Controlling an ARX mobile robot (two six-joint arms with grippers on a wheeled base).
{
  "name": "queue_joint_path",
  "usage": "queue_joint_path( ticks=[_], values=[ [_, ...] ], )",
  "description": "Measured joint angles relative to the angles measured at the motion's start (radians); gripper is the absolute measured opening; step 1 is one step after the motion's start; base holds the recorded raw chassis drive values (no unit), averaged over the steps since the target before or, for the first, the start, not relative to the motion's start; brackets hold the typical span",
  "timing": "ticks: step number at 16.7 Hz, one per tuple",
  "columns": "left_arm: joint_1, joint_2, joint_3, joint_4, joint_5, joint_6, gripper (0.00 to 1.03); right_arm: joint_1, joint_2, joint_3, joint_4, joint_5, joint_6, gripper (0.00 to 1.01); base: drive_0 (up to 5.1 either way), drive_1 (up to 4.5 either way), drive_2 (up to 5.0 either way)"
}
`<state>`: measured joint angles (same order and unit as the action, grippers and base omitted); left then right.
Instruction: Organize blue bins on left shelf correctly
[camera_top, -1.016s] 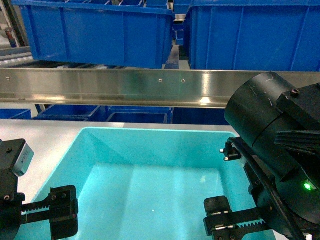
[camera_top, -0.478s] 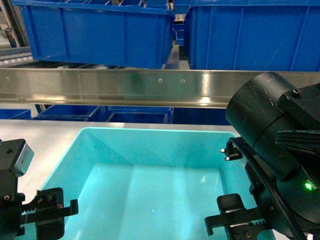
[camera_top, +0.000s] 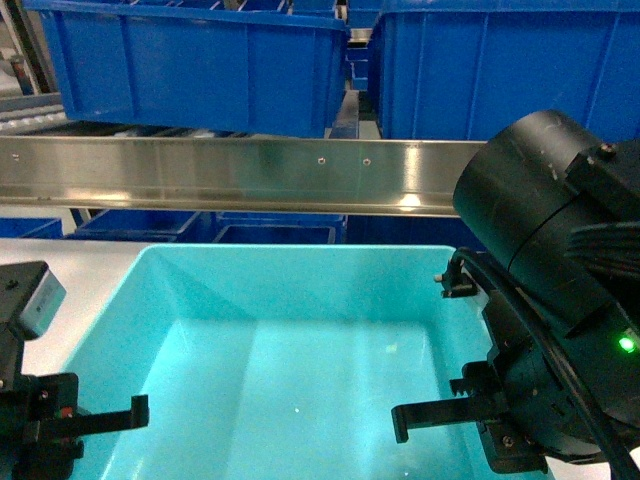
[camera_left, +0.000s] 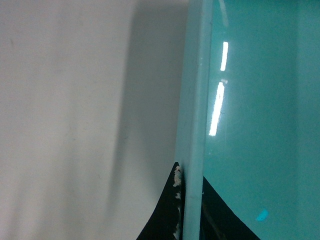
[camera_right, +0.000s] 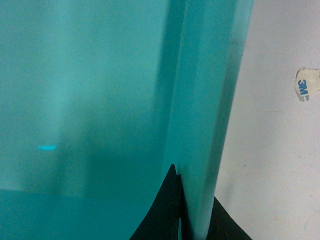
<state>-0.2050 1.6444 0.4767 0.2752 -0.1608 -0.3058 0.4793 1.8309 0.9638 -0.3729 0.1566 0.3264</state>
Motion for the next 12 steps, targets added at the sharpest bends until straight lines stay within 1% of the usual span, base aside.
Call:
queue_joint_path(
  ticks=[3,4,5,7,8,12],
  values=[
    [-0.002,-0.13,0.005,-0.074,-0.006,0.003,0.02,0.0,-0.061,0.0,-0.015,-0.008,-0.001,0.02,0.0,0.0,0.0],
    [-0.005,-0.152,0.006,-0.074,-0.007,0.011,0.02,0.0,-0.084,-0.003,-0.013,-0.013,-0.008,0.02,0.0,0.0,0.0],
    [-0.009,-0.158,0.009,-0.077,-0.011,0.013,0.02,-0.001,-0.095,-0.008,0.001,-0.013,-0.018,0.02,0.0,0.0,0.0],
    [-0.009,-0.161,0.015,-0.079,-0.015,0.015,0.02,-0.001,-0.135,-0.035,0.06,0.018,-0.069,0.02,0.0,0.0,0.0],
    [-0.01,-0.161,0.015,-0.077,-0.014,0.015,0.02,-0.001,-0.142,-0.035,0.061,0.024,-0.082,0.02,0.0,0.0,0.0],
    [-0.01,-0.161,0.015,-0.08,-0.014,0.015,0.02,-0.001,-0.144,-0.037,0.06,0.025,-0.092,0.02,0.0,0.0,0.0]
  ],
)
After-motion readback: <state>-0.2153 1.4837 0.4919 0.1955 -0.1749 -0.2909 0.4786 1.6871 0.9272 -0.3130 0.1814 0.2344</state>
